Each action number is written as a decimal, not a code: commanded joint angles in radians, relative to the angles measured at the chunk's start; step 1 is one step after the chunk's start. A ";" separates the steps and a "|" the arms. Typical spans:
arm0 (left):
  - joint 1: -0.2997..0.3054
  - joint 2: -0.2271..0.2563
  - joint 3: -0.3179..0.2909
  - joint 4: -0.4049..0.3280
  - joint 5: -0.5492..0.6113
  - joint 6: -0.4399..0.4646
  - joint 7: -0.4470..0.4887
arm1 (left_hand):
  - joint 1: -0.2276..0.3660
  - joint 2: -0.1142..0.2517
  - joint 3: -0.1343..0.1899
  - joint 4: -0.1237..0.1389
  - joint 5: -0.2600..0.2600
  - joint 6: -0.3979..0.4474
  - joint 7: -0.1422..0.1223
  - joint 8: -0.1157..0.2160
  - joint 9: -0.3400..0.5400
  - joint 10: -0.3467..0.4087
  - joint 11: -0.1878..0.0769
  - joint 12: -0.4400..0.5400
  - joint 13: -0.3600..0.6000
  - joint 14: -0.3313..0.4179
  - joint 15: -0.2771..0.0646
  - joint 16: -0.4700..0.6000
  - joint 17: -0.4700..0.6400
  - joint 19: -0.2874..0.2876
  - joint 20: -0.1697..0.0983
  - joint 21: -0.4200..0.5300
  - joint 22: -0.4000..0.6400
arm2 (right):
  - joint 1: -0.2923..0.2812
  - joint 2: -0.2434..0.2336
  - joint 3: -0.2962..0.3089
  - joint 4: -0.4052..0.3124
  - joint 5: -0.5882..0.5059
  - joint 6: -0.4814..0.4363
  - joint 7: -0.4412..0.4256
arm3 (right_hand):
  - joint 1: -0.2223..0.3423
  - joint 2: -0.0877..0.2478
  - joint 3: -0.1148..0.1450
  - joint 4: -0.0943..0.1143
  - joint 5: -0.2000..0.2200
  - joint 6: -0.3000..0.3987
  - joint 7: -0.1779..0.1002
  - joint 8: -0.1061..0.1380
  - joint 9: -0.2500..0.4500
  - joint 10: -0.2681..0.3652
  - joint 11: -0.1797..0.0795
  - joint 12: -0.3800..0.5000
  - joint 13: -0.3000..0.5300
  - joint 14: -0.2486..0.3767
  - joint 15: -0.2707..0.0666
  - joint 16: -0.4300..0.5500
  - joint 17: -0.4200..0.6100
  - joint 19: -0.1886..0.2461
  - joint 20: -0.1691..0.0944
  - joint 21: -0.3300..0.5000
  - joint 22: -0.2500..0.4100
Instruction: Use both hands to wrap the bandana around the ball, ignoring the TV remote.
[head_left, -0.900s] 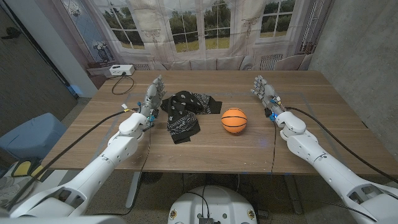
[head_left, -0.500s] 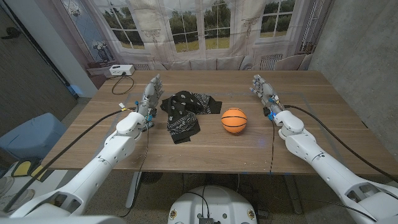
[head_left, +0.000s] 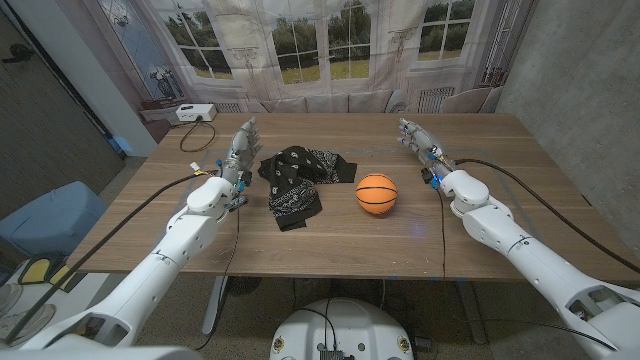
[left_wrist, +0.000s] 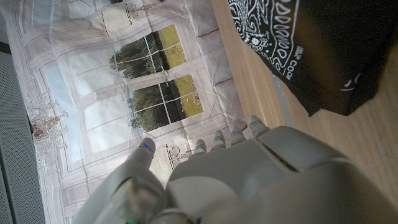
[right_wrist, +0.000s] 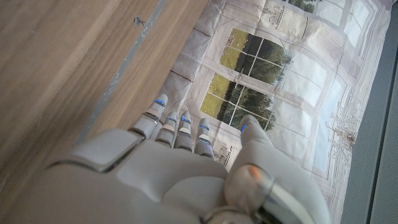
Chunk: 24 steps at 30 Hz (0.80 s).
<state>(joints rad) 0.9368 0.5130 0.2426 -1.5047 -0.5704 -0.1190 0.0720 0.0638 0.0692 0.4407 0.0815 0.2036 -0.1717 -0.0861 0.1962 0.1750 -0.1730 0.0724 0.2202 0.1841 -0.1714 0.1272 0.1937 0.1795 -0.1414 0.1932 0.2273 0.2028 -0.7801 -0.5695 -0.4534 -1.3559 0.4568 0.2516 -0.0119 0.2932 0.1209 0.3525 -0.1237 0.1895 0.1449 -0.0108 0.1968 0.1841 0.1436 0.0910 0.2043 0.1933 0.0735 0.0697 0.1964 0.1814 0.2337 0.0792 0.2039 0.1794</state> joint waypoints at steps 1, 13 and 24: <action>0.080 0.013 -0.049 -0.133 0.012 0.082 0.120 | -0.006 0.004 -0.003 0.003 0.005 -0.062 -0.005 0.009 0.002 -0.033 0.013 0.015 0.005 -0.028 0.015 0.010 0.003 0.010 0.013 0.007 0.002 | 0.061 -0.028 -0.067 -0.020 -0.086 -0.055 0.031 | 0.011 -0.001 0.005 -0.009 0.002 0.009 0.000 0.005 0.002 0.010 0.000 0.009 0.005 0.013 0.001 0.006 0.003 0.009 0.002 0.004 0.002; 0.128 0.033 -0.078 -0.234 0.003 0.165 0.195 | -0.007 0.003 -0.007 0.006 0.004 0.016 0.006 0.019 0.003 0.040 0.030 0.035 0.009 0.049 0.028 0.026 0.006 0.047 0.016 0.021 0.004 | 0.118 -0.046 -0.126 -0.022 -0.170 -0.104 0.055 | 0.033 0.006 0.016 -0.021 0.000 0.011 0.000 0.004 0.003 0.017 -0.003 0.009 0.005 0.017 -0.001 0.005 0.003 0.010 0.001 0.005 0.002; 0.177 0.040 -0.102 -0.303 -0.009 0.219 0.254 | -0.014 -0.001 -0.015 0.013 0.002 0.147 0.047 0.038 0.005 0.128 0.053 0.054 0.014 0.138 0.042 0.039 0.013 0.071 0.018 0.030 0.007 | 0.151 -0.064 -0.175 -0.095 -0.269 -0.247 0.019 | 0.113 0.054 0.066 -0.035 0.004 0.029 -0.018 0.007 0.004 0.030 -0.034 0.009 0.006 0.032 -0.040 0.009 0.006 0.014 -0.040 0.007 0.003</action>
<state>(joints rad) 1.0670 0.5442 0.1658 -1.7358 -0.5678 0.0417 0.2643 0.0633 0.0687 0.4291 0.0931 0.2036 -0.0577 -0.0490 0.2225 0.1749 -0.0678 0.1178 0.2666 0.1937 -0.0512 0.1680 0.2238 0.1889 -0.0786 0.2089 0.2517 0.2073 -0.6659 -0.6169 -0.5801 -1.3993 0.2759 0.1159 0.0275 0.3891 0.1716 0.4083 -0.1605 0.1895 0.1599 -0.0258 0.1967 0.1839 0.1682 0.0656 0.2042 0.1981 0.1017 0.0367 0.2002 0.1841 0.2448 0.0463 0.2039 0.1793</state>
